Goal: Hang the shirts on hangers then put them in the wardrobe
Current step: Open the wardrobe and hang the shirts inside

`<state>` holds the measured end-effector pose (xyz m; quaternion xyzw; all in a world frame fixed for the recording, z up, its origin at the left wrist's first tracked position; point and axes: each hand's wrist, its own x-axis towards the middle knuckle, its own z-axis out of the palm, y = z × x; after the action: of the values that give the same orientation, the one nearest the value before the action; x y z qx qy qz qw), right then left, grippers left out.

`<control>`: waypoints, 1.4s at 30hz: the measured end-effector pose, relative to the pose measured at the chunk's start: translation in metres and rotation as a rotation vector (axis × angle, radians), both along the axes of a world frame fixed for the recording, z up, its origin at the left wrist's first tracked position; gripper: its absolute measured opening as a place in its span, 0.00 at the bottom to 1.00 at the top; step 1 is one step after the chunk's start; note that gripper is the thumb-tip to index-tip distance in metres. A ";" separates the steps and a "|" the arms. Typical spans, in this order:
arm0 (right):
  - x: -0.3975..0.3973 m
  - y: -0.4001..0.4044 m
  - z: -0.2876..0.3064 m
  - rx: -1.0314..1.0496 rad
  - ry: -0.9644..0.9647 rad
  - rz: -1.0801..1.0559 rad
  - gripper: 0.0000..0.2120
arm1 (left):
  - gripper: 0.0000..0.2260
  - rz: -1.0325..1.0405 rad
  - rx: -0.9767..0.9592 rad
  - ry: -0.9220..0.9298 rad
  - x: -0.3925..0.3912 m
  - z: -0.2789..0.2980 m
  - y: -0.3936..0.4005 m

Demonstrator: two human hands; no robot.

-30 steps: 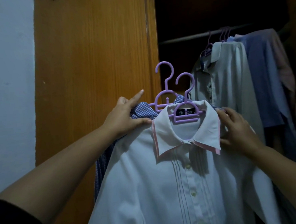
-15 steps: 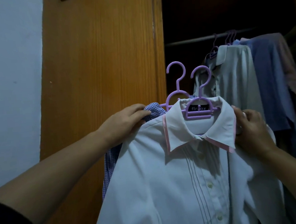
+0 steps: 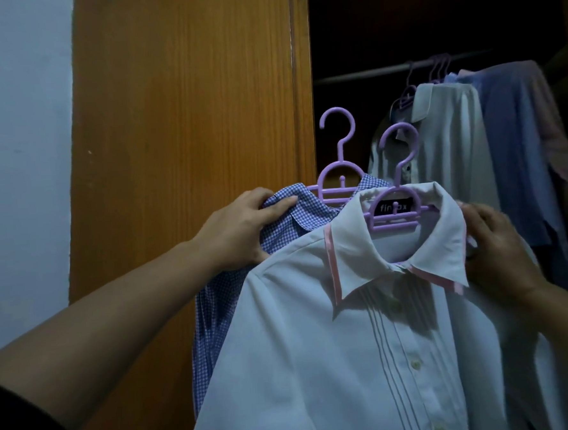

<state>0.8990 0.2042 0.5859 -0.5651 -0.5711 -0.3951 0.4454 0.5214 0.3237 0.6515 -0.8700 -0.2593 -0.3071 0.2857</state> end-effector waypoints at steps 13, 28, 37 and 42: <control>0.032 -0.011 -0.013 -0.051 -0.075 -0.130 0.48 | 0.50 0.031 0.109 -0.141 0.005 0.009 0.012; 0.034 -0.070 -0.014 -0.136 -0.140 -0.410 0.49 | 0.43 0.132 0.137 -0.253 0.048 0.016 0.027; 0.063 -0.087 0.019 -0.199 -0.123 -0.707 0.47 | 0.43 0.193 0.109 -0.291 0.072 0.022 0.043; 0.074 -0.083 0.049 -0.260 -0.098 -0.842 0.44 | 0.43 0.250 0.147 -0.267 0.073 0.028 0.053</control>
<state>0.9732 0.1211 0.6349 -0.7804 -0.3564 -0.4933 0.1433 0.5948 0.3766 0.6794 -0.7594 -0.3777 -0.4000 0.3473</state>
